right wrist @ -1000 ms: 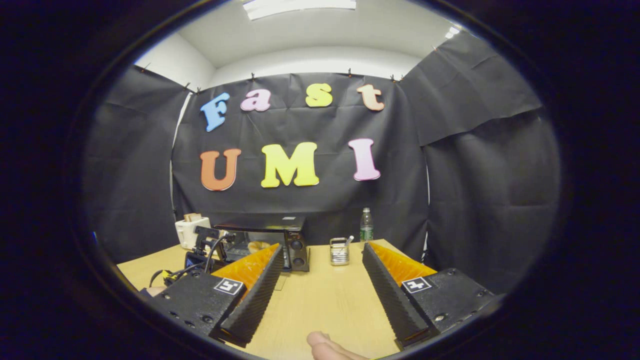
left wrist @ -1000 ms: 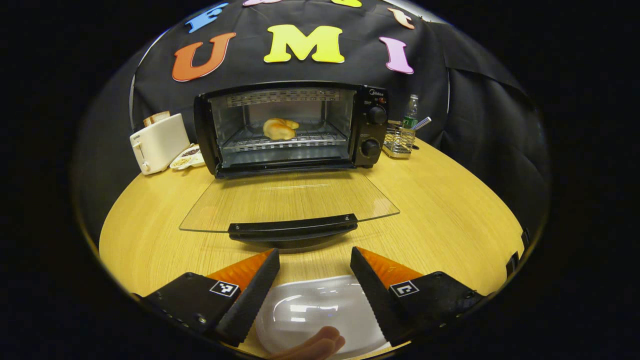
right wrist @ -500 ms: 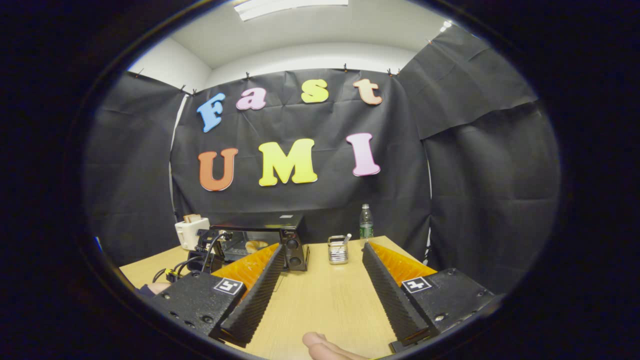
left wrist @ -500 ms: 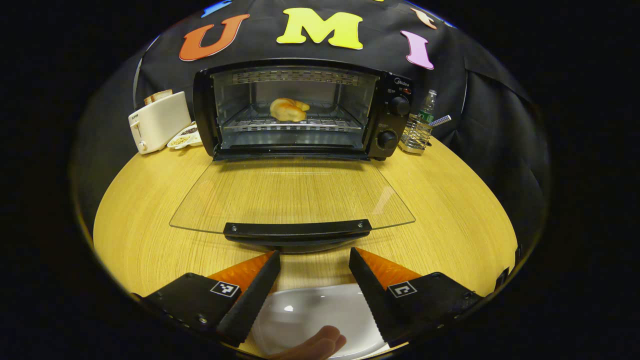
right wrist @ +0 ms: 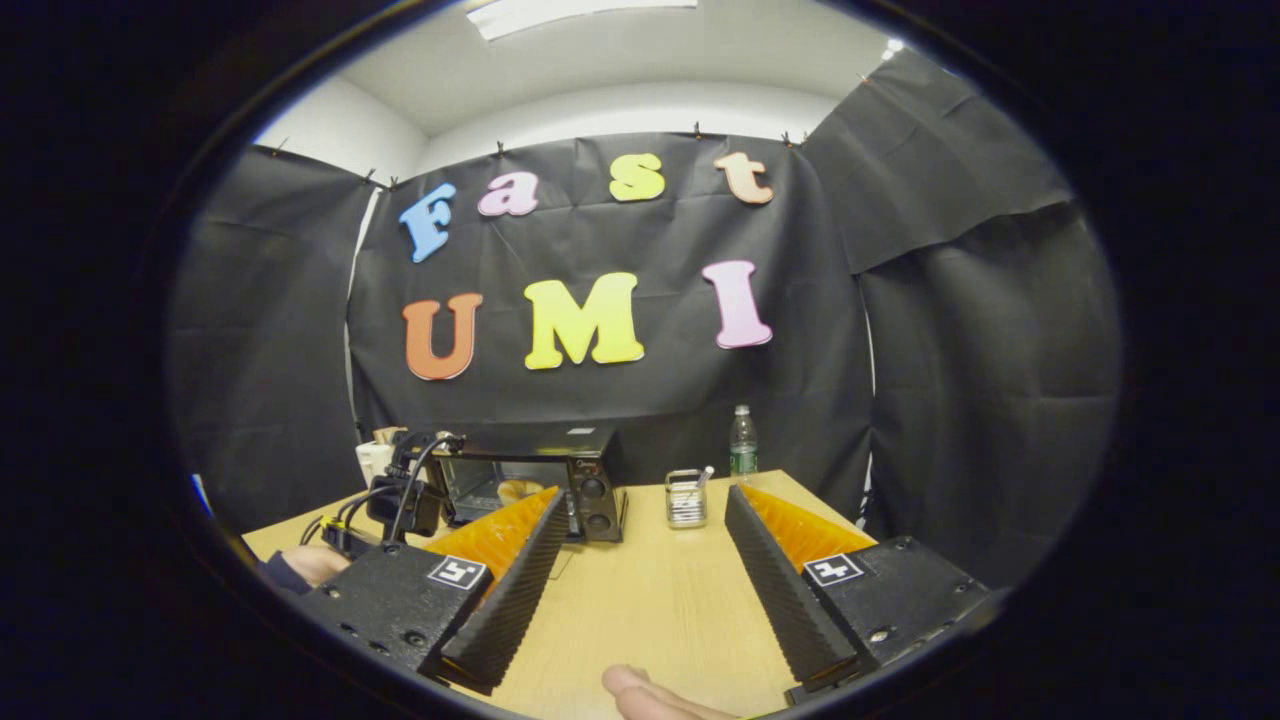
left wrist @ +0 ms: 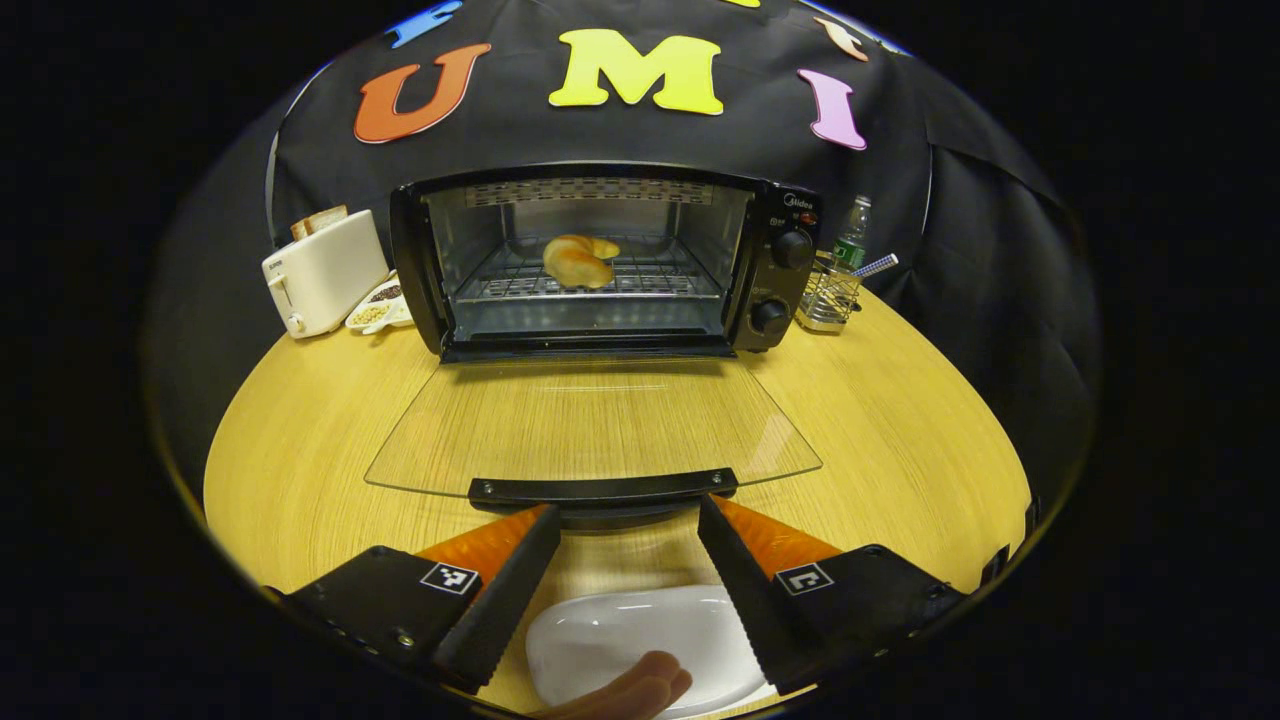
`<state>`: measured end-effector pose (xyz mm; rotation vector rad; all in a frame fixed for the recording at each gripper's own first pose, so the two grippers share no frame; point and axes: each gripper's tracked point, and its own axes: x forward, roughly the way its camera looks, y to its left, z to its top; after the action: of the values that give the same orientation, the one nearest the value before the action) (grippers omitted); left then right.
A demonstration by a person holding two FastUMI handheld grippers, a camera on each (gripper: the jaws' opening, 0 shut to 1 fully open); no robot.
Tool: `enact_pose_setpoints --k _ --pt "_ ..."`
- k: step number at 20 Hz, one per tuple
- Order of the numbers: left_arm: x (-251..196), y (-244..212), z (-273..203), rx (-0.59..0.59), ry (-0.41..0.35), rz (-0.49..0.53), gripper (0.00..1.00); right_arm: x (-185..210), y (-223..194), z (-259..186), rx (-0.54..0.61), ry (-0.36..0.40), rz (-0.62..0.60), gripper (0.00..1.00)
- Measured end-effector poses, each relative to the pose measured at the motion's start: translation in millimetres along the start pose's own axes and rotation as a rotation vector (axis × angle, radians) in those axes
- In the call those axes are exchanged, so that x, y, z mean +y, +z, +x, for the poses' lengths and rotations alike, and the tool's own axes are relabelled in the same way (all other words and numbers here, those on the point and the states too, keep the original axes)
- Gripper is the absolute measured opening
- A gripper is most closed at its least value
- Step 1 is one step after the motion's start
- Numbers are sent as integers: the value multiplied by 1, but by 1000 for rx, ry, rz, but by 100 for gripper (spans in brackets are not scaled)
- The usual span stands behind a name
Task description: Open the electric oven with the left hand, put the food in, and close the electric oven.
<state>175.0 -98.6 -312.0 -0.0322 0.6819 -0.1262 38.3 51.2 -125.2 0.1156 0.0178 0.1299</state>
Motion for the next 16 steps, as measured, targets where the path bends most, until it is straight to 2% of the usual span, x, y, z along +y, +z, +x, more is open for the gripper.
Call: enact_pose_setpoints --k 3,10,16 --pt "0 13 -6 -15 12 18 92 1 -1 -1 0 6 8 96" --pt "3 71 -21 -131 49 110 92 0 1 -2 -6 12 8 96" --pt "12 131 -19 -196 61 122 97 -4 4 0 -14 9 1 96"
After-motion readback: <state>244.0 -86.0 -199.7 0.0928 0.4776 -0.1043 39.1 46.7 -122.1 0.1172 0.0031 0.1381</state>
